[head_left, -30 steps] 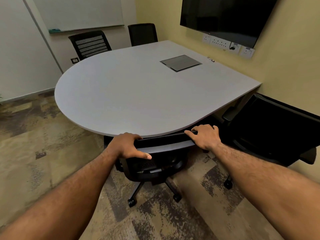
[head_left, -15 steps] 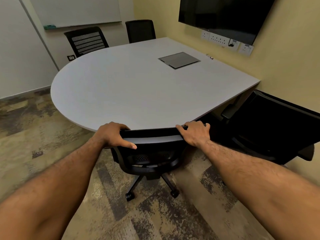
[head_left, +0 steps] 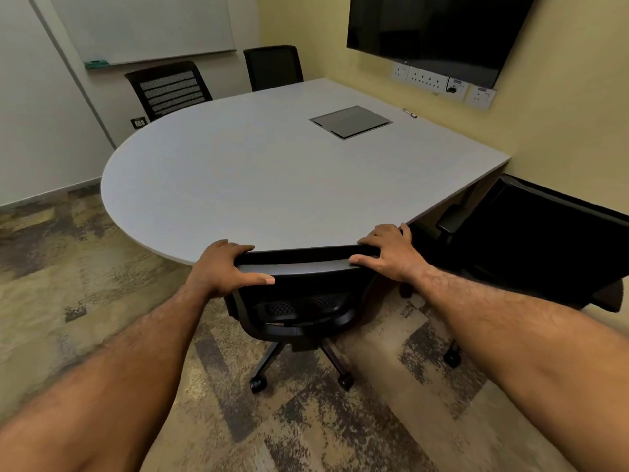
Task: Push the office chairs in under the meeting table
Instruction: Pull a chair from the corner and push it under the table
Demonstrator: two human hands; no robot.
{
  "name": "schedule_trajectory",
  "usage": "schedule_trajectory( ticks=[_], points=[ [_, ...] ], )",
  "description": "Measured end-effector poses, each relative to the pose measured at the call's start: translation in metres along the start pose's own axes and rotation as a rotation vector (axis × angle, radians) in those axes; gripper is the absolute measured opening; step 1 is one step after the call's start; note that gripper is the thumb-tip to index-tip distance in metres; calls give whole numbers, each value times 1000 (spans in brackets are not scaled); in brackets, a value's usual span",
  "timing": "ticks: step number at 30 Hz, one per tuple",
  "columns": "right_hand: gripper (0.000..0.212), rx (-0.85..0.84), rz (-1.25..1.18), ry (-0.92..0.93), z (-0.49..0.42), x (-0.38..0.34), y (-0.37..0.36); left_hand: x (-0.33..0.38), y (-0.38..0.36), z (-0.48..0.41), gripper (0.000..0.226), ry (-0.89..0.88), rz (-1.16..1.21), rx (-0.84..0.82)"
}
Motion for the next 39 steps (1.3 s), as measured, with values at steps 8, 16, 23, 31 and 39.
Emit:
schedule_trajectory(
  ticks=[8, 16, 23, 31, 39],
  points=[
    [82, 62, 127, -153, -2, 24, 6, 24, -14, -17, 128, 48, 52, 32],
    [76, 15, -20, -197, -12, 31, 1, 32, -19, -26, 125, 74, 50, 23],
    [78, -150, -22, -221, -15, 29, 9, 31, -17, -32, 128, 109, -61, -53],
    [84, -150, -39, -235, 6, 22, 14, 46, -18, -25, 107, 84, -47, -113],
    [77, -116, -33, -233, 32, 26, 41, 63, -16, -21, 85, -43, -23, -11]
  ],
)
Point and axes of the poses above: each hand's wrist, its own z-axis away from the middle knuckle, its own y-axis out of the back of the hand, x = y × z, the point moved 3 cm from there along -z, towards the middle knuckle, and after that the axes turned 2 degrees about -z, right-handed, at the moved point
